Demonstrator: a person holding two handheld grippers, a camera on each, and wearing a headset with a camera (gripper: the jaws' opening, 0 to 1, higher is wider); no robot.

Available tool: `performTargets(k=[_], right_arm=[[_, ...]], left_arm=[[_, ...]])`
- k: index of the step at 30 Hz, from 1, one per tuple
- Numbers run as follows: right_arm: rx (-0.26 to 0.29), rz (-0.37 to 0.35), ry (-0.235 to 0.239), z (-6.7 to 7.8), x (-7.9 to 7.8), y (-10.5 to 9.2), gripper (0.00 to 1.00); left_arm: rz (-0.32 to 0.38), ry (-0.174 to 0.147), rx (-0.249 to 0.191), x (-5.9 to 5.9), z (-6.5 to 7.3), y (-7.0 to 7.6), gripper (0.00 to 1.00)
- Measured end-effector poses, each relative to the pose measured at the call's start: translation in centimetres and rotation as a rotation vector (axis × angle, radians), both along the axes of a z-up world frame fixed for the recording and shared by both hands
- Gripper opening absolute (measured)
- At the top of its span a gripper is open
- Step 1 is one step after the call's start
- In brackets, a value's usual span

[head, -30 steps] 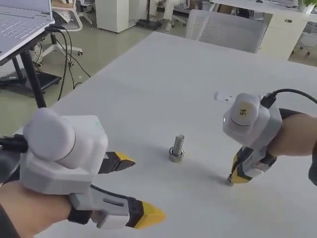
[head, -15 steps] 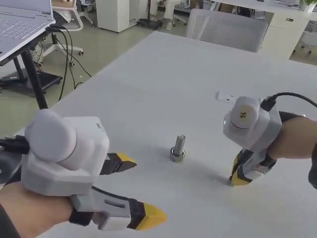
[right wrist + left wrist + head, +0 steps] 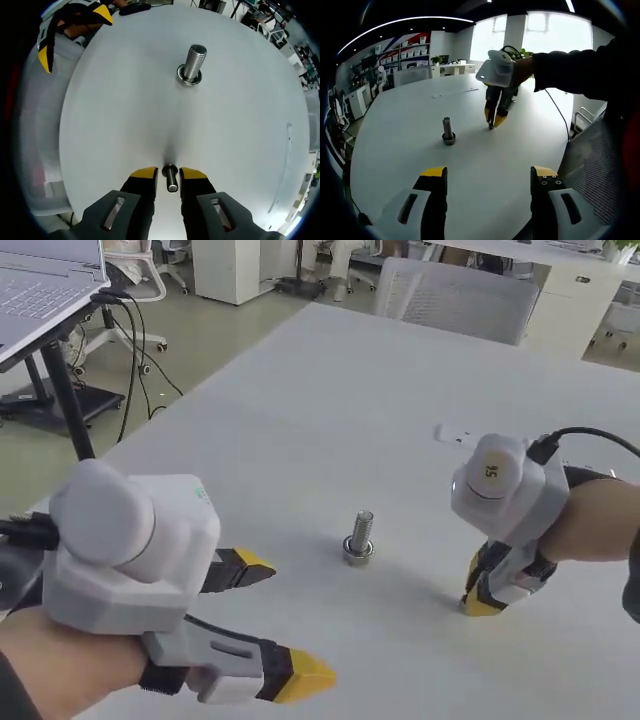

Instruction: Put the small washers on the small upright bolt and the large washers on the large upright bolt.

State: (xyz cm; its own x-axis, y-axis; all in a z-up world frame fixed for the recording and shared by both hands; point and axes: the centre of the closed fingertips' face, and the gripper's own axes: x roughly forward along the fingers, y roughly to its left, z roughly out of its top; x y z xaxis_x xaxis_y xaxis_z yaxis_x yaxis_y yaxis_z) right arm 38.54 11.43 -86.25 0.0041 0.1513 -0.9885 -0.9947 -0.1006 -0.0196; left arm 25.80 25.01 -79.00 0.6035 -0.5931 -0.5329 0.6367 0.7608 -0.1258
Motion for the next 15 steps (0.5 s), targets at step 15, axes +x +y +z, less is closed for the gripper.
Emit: performTargets(k=[15], right_arm=[[0.038,-0.036,0.007,0.62,-0.31,-0.06,0.39]], left_arm=[[0.000,0.001,0.000,0.02,0.10,0.01,0.67]])
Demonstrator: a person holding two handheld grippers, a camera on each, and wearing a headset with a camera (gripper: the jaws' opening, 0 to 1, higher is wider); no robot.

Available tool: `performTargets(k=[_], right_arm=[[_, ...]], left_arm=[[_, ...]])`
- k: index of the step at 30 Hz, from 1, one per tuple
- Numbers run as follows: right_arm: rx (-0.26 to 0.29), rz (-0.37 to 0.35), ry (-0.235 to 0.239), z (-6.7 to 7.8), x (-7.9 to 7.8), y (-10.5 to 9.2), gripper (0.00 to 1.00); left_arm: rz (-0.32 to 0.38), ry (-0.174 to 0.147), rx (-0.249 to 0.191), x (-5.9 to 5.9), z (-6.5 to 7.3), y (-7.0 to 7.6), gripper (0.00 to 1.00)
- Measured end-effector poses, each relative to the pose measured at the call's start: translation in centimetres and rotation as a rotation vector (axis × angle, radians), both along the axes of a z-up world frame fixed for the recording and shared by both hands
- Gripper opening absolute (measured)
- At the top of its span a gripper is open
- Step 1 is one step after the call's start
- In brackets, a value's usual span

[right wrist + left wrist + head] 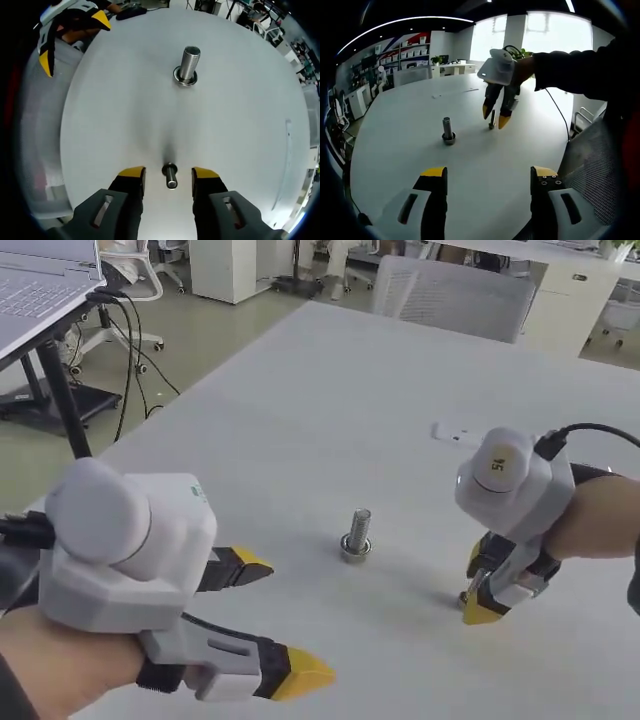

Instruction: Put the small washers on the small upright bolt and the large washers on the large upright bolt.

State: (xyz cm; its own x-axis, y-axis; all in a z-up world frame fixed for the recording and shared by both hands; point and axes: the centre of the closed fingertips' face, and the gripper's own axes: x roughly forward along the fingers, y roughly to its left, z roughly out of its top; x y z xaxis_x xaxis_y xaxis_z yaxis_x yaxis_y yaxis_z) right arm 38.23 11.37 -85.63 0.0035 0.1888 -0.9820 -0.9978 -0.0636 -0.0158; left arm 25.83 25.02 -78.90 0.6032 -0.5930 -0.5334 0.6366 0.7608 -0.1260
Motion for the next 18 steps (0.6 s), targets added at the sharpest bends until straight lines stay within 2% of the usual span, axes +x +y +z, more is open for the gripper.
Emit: performTargets(k=[7,18], right_arm=[[0.019,-0.027,-0.005,0.25,-0.12,-0.24,0.50],[0.054,-0.067,-0.029,0.61,-0.11,-0.75,0.59]], left_arm=[[-0.004,0.000,0.001,0.05,0.02,-0.07,0.67],[-0.008,-0.004,0.002,0.04,0.04,-0.08,0.67]])
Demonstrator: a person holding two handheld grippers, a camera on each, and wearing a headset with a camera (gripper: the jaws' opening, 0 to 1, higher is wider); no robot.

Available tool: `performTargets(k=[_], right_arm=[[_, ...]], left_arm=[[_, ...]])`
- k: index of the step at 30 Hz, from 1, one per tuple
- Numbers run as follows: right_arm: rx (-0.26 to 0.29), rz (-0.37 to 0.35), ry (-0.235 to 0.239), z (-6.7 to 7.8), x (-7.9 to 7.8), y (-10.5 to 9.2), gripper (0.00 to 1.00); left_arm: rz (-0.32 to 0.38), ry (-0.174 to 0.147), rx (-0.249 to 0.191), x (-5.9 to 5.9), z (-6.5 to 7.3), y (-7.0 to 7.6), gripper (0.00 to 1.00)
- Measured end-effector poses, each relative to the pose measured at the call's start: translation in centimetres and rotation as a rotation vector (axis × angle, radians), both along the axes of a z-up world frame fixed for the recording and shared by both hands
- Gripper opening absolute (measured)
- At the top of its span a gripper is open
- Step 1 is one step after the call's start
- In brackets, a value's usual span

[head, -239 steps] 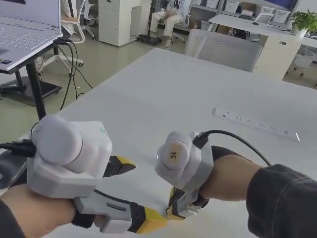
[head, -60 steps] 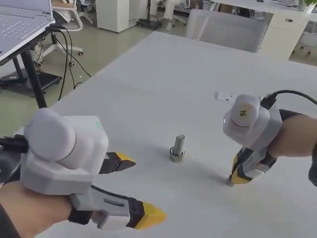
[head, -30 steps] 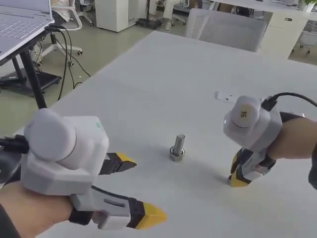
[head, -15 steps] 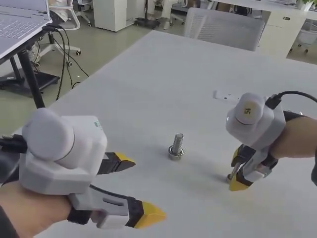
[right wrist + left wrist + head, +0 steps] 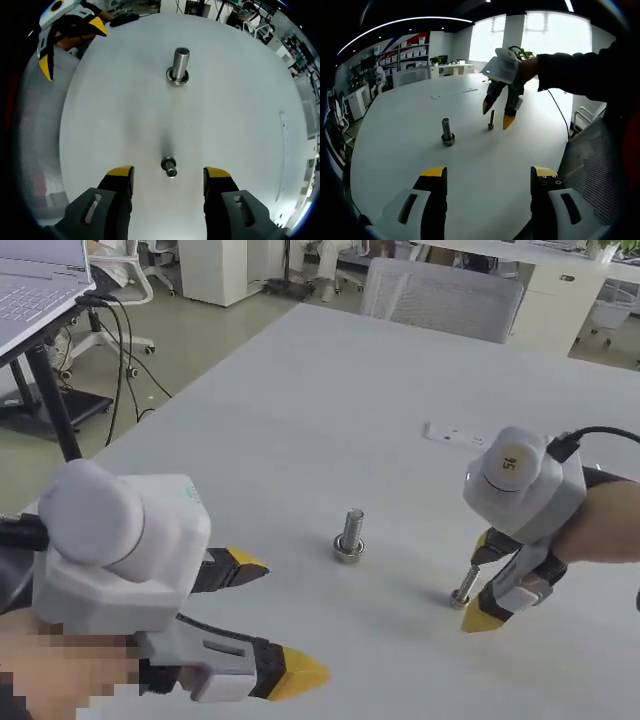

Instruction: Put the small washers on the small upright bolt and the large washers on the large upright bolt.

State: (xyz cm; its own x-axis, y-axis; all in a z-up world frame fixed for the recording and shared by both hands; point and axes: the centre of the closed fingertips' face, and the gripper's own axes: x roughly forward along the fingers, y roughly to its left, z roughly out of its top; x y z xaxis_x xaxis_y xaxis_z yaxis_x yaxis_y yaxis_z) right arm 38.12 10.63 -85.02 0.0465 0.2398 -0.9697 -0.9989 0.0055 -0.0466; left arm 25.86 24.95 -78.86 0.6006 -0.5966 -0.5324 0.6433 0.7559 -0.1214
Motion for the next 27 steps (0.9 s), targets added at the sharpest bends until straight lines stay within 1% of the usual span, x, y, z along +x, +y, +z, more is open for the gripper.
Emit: performTargets(k=[4,7,9,11,13,15,19,22,27], right_arm=[[0.020,-0.016,-0.013,0.1,-0.2,-0.1,0.63],[0.031,-0.019,-0.023,0.3,-0.4,-0.1,0.65],[0.054,-0.027,-0.034,0.6,-0.3,0.1,0.65],[0.067,-0.044,-0.038,0.8,-0.2,0.0,0.67],[0.083,-0.053,-0.049,1.2,-0.1,0.0,0.67],[0.113,-0.073,-0.054,1.6,-0.1,0.2,0.68],[0.140,-0.089,-0.071,2.4,-0.2,0.2,0.69],[0.170,-0.106,-0.082,2.9,-0.4,0.3,0.69],[0.203,-0.131,-0.089,3.2,-0.8,0.1,0.69]], left_arm=[[-0.005,-0.003,0.004,-0.1,0.1,0.0,0.67],[-0.011,-0.006,0.005,-0.2,0.2,0.0,0.67],[-0.015,-0.006,0.007,-0.2,0.3,0.0,0.67],[-0.018,-0.007,0.008,-0.1,0.4,0.0,0.67],[-0.022,-0.010,0.008,0.0,0.5,-0.1,0.67],[-0.024,-0.013,0.007,0.1,0.6,-0.1,0.68],[-0.033,-0.012,0.007,0.2,0.6,-0.2,0.68],[-0.041,-0.011,0.006,0.4,0.5,-0.3,0.68],[-0.049,-0.009,0.004,0.4,0.4,-0.5,0.68]])
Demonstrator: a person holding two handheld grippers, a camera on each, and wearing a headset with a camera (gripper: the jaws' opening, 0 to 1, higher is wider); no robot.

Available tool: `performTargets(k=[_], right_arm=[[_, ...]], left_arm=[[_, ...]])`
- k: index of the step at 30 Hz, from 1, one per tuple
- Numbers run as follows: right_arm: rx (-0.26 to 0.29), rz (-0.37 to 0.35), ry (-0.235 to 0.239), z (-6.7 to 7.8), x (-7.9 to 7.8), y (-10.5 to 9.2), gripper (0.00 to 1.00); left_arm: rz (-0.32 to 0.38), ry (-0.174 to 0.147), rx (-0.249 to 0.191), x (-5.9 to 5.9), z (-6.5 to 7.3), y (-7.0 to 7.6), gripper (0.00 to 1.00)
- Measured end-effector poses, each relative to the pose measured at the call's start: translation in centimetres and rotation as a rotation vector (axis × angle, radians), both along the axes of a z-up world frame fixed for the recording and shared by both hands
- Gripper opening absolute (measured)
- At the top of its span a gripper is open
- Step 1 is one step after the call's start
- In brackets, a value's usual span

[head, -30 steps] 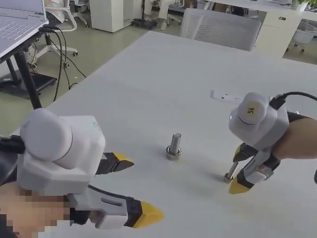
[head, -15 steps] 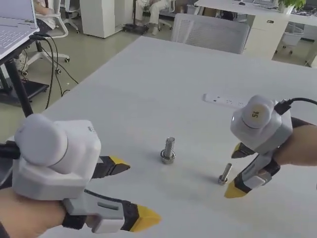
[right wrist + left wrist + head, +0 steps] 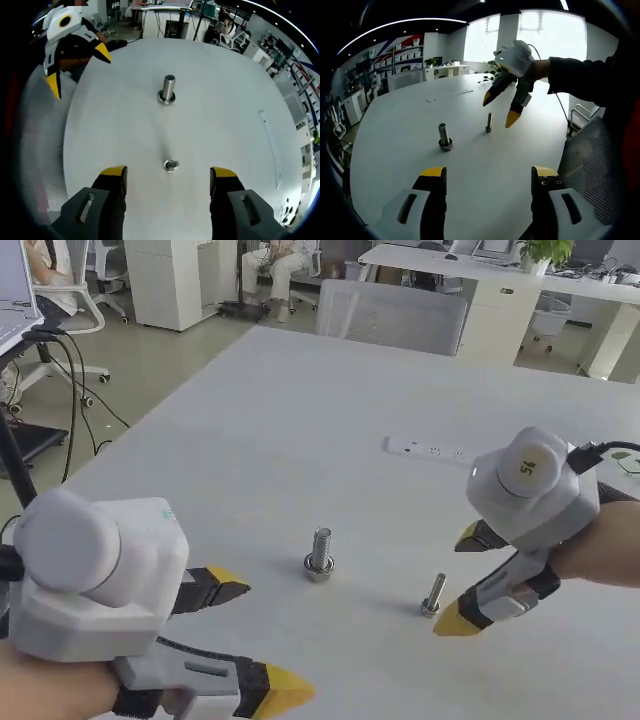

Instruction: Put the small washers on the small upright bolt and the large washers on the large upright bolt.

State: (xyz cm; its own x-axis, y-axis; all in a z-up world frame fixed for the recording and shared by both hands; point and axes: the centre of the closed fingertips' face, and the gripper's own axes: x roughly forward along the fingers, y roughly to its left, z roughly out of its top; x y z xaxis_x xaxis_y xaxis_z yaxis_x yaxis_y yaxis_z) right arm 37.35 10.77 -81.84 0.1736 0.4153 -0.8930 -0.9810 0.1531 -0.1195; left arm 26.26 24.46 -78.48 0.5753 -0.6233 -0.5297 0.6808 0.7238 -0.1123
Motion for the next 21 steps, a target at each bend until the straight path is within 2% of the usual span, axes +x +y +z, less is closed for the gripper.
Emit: performTargets(k=[4,8,11,14,17,21], right_arm=[[0.030,-0.029,-0.010,0.2,-0.2,-0.3,0.69],[0.094,-0.070,-0.009,0.7,-0.7,-0.2,0.69],[0.107,-0.085,-0.020,1.0,-1.0,-0.6,0.69],[0.162,-0.123,-0.025,1.6,-1.3,-0.7,0.69],[0.209,-0.155,-0.041,2.1,-1.9,-1.0,0.69],[0.242,-0.177,-0.044,2.2,-3.2,-1.3,0.69]], left_arm=[[-0.004,0.002,0.001,0.1,0.0,-0.1,0.68],[-0.003,0.002,0.002,0.3,-0.1,-0.1,0.69],[-0.002,0.000,0.002,0.5,-0.1,-0.1,0.70],[0.003,-0.001,0.000,0.6,-0.1,0.0,0.70],[0.008,-0.004,-0.003,0.6,-0.1,0.0,0.71],[0.015,-0.005,-0.006,0.6,-0.1,0.1,0.71]])
